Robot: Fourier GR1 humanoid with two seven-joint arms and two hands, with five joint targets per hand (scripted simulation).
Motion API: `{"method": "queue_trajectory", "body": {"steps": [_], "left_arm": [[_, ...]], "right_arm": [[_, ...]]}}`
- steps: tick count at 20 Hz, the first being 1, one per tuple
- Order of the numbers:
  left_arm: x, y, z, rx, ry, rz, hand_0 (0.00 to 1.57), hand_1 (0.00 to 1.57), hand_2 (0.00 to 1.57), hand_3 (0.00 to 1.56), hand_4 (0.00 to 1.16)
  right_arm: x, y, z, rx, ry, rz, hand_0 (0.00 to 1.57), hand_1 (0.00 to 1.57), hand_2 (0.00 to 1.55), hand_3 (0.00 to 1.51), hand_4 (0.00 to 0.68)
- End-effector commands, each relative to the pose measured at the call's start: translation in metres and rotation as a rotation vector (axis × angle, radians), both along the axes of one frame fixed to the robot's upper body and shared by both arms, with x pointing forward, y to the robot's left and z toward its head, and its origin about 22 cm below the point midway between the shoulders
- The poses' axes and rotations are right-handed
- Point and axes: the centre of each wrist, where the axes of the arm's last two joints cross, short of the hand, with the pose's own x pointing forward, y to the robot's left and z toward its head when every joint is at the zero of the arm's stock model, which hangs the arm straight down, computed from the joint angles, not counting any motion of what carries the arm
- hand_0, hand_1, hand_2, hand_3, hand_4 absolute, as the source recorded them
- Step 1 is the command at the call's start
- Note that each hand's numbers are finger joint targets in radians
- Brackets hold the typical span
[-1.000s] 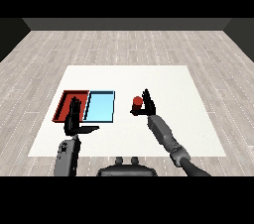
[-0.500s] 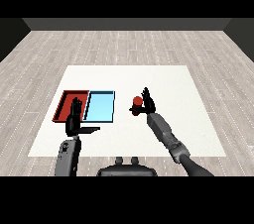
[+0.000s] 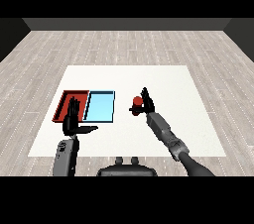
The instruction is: Pick the red can and put it in the red box
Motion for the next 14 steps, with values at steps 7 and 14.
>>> {"method": "queue_trajectory", "body": {"steps": [7, 14], "left_arm": [[0.004, 0.003, -0.001, -0.012, -0.004, -0.012, 0.00, 0.00, 0.00, 0.00, 0.00], [-0.026, -0.004, -0.007, -0.015, -0.004, -0.009, 0.00, 0.00, 0.00, 0.00, 0.00]], "right_arm": [[0.006, 0.006, 0.009, 0.005, 0.022, -0.044, 0.00, 0.00, 0.35, 0.12, 0.000], [-0.002, 0.010, -0.002, -0.128, 0.019, -0.070, 1.50, 1.50, 1.47, 1.44, 0.667]]}}
